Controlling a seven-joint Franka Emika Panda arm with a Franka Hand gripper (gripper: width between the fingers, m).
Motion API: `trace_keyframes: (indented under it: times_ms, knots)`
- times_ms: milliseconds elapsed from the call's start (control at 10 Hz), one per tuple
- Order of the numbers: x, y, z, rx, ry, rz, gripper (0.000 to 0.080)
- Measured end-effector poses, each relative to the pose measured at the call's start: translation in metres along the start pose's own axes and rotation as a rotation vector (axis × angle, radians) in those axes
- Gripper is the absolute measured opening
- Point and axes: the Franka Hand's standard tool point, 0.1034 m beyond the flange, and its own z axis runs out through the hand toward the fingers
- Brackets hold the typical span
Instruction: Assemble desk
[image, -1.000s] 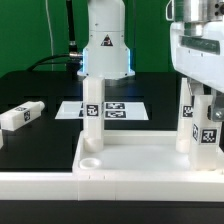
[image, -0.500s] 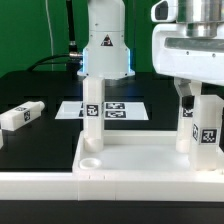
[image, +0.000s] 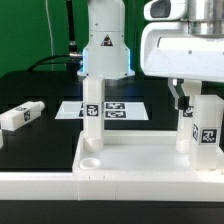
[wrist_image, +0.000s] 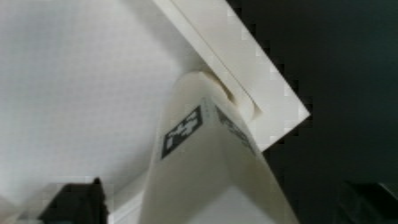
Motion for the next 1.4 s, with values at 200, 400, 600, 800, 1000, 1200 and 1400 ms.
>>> trace_keyframes:
  times_ms: [200, 400, 600, 800, 1000, 1200, 1400]
  knots:
    - [0.001, 0.001, 0.0, -0.006, 0.003, -0.132, 0.0649]
    - [0.001, 0.002, 0.0, -0.009, 0.004, -0.242, 0.0649]
    - [0.002, 0.003, 0.0, -0.009, 0.004, -0.257, 0.056]
    - [0.002, 0.004, 0.001, -0.01, 0.004, -0.256, 0.0349]
    - [0.005, 0.007, 0.001, -0.017, 0.008, -0.248, 0.03]
    - [0.007, 0.009, 0.001, -0.02, 0.009, -0.241, 0.03]
    - [0.009, 0.011, 0.0, -0.023, 0.012, -0.157, 0.03]
